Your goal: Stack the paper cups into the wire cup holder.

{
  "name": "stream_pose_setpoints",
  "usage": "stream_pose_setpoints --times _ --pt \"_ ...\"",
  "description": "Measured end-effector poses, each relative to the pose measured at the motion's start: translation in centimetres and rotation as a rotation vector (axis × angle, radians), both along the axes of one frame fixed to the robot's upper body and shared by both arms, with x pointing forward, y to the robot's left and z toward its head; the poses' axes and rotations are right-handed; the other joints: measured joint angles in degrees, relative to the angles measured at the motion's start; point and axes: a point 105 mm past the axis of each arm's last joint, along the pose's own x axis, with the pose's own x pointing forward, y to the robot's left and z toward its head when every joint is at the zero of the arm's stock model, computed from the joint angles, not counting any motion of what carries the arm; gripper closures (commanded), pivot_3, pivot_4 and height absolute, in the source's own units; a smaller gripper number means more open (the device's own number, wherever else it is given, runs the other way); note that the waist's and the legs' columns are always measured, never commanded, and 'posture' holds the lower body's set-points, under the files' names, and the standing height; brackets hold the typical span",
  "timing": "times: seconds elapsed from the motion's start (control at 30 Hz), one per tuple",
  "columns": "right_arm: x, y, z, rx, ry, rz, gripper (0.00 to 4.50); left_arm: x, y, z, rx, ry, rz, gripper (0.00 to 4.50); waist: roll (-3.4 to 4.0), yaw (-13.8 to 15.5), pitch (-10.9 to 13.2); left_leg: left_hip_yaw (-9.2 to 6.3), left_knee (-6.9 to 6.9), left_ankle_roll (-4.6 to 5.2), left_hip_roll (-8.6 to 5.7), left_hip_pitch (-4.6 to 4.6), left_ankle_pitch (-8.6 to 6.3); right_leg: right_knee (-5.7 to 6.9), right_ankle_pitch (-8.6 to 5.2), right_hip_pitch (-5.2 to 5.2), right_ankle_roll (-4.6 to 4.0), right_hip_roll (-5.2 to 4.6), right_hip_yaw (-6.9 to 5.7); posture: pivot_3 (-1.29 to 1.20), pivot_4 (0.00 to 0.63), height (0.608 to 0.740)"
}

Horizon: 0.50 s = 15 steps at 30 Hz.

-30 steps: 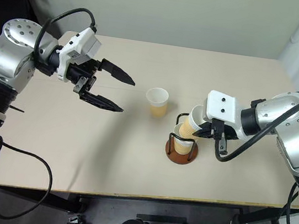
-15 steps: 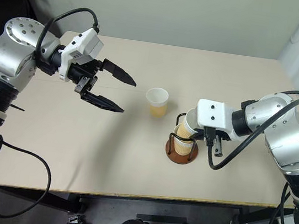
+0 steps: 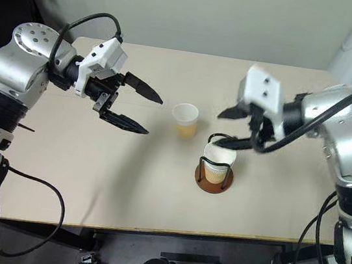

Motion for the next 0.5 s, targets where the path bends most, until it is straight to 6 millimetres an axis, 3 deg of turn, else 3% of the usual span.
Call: stream_pose_setpoints --times 0.23,0.5 --pt "-1.4 -1.3 1.8 0.161 0.155 -0.028 1.43 1.2 0.5 -0.9 0.093 -0.055 0.02 0.0 0.0 0.1 0.0 0.0 -0.02 -0.04 -0.01 -0.04 0.02 0.02 -0.02 -0.04 -0.02 -0.01 -0.01 0.0 0.15 0.74" --pt "-1.6 -2.5 2.8 0.182 0.136 -0.085 1.43 4.0 -0.5 -1.1 0.239 -0.225 0.028 0.0 -0.01 0.1 0.0 0.03 -0.03 0.14 -0.02 -0.04 -0.07 0.05 0.0 -0.09 0.0 -0.03 0.02 0.0 0.15 0.74"
